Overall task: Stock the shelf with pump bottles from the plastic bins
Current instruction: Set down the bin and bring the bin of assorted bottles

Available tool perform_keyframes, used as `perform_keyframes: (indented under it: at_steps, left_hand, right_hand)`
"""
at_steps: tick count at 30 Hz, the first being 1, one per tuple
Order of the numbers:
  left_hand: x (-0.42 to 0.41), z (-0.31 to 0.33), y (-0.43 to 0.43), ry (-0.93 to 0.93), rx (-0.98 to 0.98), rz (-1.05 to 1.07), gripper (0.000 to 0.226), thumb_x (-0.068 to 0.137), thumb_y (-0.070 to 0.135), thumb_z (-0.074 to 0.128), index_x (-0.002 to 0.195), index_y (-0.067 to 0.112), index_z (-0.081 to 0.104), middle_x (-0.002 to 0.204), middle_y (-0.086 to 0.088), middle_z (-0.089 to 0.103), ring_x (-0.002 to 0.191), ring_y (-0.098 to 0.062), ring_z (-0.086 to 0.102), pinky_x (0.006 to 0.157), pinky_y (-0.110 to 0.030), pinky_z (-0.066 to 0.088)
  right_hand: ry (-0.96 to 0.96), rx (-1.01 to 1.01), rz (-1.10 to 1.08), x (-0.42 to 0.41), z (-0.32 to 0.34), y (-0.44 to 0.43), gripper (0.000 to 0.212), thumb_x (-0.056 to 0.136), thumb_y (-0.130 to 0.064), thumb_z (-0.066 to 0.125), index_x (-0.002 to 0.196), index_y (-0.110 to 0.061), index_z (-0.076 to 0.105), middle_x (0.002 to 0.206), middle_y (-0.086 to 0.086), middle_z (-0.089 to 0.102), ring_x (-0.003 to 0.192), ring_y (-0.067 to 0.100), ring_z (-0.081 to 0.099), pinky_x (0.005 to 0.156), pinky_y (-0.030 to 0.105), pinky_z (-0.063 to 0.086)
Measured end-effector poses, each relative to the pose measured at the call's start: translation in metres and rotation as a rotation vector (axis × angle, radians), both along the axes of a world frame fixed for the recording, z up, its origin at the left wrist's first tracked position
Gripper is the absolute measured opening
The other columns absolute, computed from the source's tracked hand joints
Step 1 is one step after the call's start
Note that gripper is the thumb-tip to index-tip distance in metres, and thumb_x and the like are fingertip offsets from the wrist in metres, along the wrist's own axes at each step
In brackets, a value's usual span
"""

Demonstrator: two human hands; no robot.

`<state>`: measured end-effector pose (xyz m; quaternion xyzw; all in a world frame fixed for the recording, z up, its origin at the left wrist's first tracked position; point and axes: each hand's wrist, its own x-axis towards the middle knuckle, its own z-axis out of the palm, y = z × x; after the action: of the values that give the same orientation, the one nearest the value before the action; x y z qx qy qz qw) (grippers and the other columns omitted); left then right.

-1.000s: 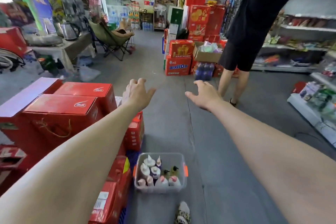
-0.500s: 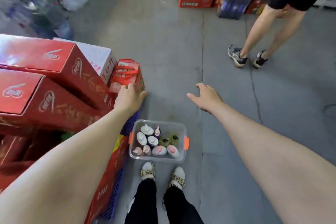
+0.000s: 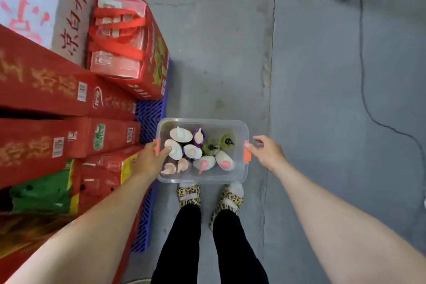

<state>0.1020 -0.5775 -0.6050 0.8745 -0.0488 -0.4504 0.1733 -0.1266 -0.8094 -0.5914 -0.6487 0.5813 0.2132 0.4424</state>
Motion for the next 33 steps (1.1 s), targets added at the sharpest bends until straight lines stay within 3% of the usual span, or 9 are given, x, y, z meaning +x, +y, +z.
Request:
perform_keyframes:
  at_steps: [4, 9, 17, 20, 22, 24, 27, 30, 33]
  left_hand:
    - [0.000, -0.076, 0.013, 0.028, 0.025, 0.119, 0.059, 0.088, 0.044, 0.068, 0.130, 0.005, 0.053, 0.121, -0.017, 0.063, 0.110, -0.035, 0.060, 0.091, -0.041, 0.046]
    - [0.002, -0.153, 0.024, 0.033, 0.047, 0.136, 0.072, 0.081, 0.050, 0.074, 0.136, 0.011, 0.046, 0.130, -0.014, 0.059, 0.120, -0.036, 0.056, 0.102, -0.048, 0.044]
    - [0.004, -0.212, 0.037, 0.005, 0.120, 0.103, 0.074, 0.074, 0.053, 0.078, 0.131, 0.014, 0.051, 0.126, -0.017, 0.058, 0.119, -0.038, 0.053, 0.101, -0.053, 0.045]
    - [0.006, -0.220, 0.041, 0.049, 0.093, 0.153, 0.081, 0.069, 0.053, 0.082, 0.134, 0.015, 0.051, 0.128, -0.014, 0.058, 0.116, -0.034, 0.057, 0.101, -0.052, 0.047]
    - [0.008, -0.223, 0.042, 0.063, 0.080, 0.196, 0.083, 0.066, 0.051, 0.085, 0.132, 0.016, 0.052, 0.126, -0.010, 0.060, 0.114, -0.030, 0.059, 0.100, -0.050, 0.049]
    - [0.009, -0.227, 0.043, 0.102, 0.050, 0.225, 0.077, 0.065, 0.048, 0.087, 0.128, 0.015, 0.056, 0.120, -0.007, 0.065, 0.110, -0.027, 0.063, 0.098, -0.049, 0.051]
    - [0.012, -0.229, 0.043, 0.131, 0.045, 0.243, 0.066, 0.065, 0.043, 0.089, 0.117, 0.012, 0.063, 0.106, -0.005, 0.071, 0.100, -0.025, 0.068, 0.088, -0.041, 0.056]
    - [0.013, -0.229, 0.042, 0.138, 0.011, 0.267, 0.056, 0.064, 0.038, 0.090, 0.106, 0.009, 0.066, 0.095, -0.006, 0.072, 0.091, -0.024, 0.071, 0.070, -0.029, 0.053]
    - [0.014, -0.231, 0.045, 0.183, -0.013, 0.296, 0.062, 0.063, 0.039, 0.091, 0.111, 0.010, 0.065, 0.100, -0.007, 0.072, 0.094, -0.024, 0.070, 0.076, -0.033, 0.056]
  right_hand:
    - [0.026, 0.024, -0.117, -0.017, -0.082, 0.008, 0.054, 0.087, -0.038, 0.074, 0.131, -0.012, 0.058, 0.127, 0.009, 0.064, 0.107, 0.018, 0.061, 0.081, 0.022, 0.039]
    - [0.036, 0.046, -0.203, -0.037, -0.162, 0.020, 0.064, 0.083, -0.041, 0.076, 0.136, -0.013, 0.054, 0.131, 0.006, 0.062, 0.114, 0.021, 0.060, 0.091, 0.027, 0.043]
    - [0.013, 0.035, -0.263, -0.047, -0.229, 0.025, 0.058, 0.088, -0.037, 0.072, 0.138, -0.019, 0.051, 0.127, 0.002, 0.064, 0.111, 0.020, 0.061, 0.096, 0.034, 0.047]
    - [0.009, 0.014, -0.273, -0.050, -0.239, 0.024, 0.042, 0.091, -0.034, 0.068, 0.130, -0.026, 0.054, 0.104, -0.007, 0.067, 0.089, 0.011, 0.062, 0.076, 0.027, 0.048]
    - [0.029, 0.000, -0.257, -0.056, -0.246, 0.023, 0.030, 0.093, -0.034, 0.067, 0.119, -0.034, 0.053, 0.086, -0.020, 0.060, 0.073, -0.003, 0.057, 0.060, 0.016, 0.038]
    - [0.057, -0.017, -0.236, -0.060, -0.253, 0.022, 0.020, 0.093, -0.032, 0.067, 0.106, -0.034, 0.053, 0.076, -0.022, 0.057, 0.063, -0.012, 0.053, 0.052, 0.013, 0.032]
    - [0.061, -0.029, -0.265, -0.063, -0.264, 0.019, 0.010, 0.092, -0.028, 0.068, 0.093, -0.024, 0.059, 0.069, -0.013, 0.061, 0.061, 0.003, 0.059, 0.052, 0.022, 0.034]
    - [0.044, -0.032, -0.279, -0.064, -0.269, 0.017, 0.016, 0.091, -0.028, 0.068, 0.082, -0.021, 0.057, 0.065, -0.009, 0.061, 0.060, 0.012, 0.059, 0.053, 0.024, 0.035]
    - [0.037, -0.035, -0.267, -0.066, -0.272, 0.018, 0.016, 0.091, -0.031, 0.067, 0.084, -0.021, 0.057, 0.066, -0.009, 0.063, 0.060, 0.011, 0.060, 0.053, 0.025, 0.037]
